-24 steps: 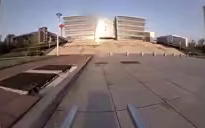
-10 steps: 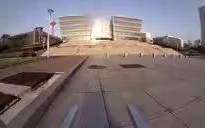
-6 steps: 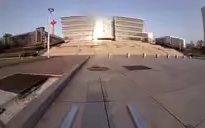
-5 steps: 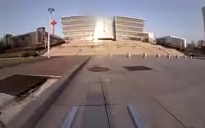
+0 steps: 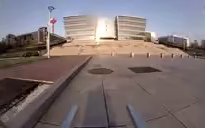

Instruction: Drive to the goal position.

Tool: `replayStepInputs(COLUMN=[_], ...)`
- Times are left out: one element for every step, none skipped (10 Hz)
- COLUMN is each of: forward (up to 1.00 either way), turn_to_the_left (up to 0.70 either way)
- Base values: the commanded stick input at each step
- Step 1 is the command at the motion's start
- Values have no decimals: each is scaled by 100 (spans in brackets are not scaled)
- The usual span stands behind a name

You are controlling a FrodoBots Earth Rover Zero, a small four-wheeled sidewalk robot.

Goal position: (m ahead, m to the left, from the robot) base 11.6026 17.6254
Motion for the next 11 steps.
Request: replayStepInputs(forward=[70, 70, 70, 70, 70, 70, 70, 70, 70, 70, 70], turn_to_the_left=[0, 0, 0, 0, 0, 0, 0, 0, 0, 0, 0])
